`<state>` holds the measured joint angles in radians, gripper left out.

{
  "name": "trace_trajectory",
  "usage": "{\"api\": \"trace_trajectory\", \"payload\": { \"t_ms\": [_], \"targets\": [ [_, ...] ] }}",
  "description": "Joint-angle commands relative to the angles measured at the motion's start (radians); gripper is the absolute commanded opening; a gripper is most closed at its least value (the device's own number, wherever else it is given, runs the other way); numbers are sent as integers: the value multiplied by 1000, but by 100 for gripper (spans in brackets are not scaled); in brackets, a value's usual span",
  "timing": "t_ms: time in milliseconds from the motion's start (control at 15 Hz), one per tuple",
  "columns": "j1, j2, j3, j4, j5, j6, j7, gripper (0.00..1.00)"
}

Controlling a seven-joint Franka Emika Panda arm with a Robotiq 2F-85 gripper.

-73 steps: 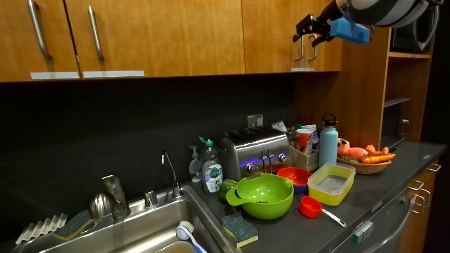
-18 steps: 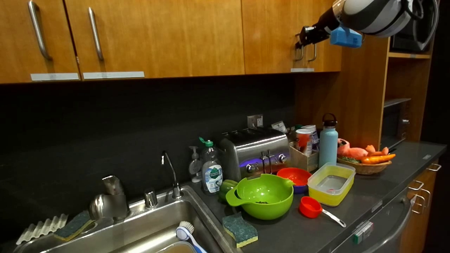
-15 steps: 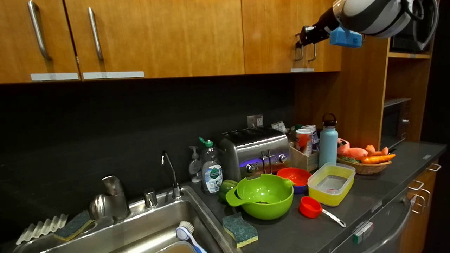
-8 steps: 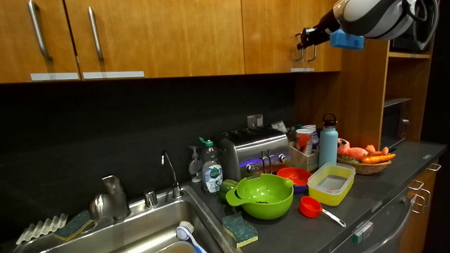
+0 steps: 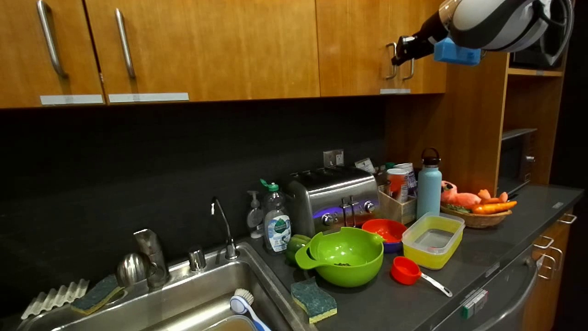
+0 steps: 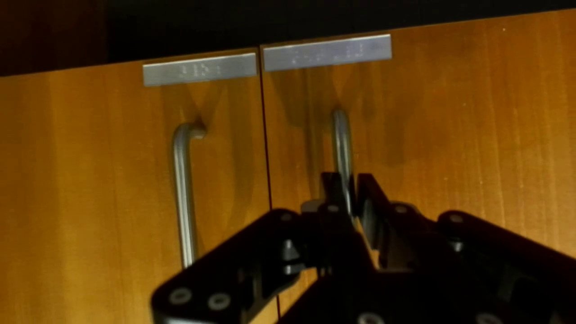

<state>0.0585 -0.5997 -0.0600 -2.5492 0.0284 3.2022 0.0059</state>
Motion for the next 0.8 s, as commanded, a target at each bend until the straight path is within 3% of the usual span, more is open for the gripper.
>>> {"api": "trace_trajectory", "payload": {
  "t_ms": [0, 733],
  "targets": [
    [-39, -36, 22, -26, 6, 4, 17, 4],
    [-31, -23, 13, -12, 4, -5, 11, 4]
  ]
}}
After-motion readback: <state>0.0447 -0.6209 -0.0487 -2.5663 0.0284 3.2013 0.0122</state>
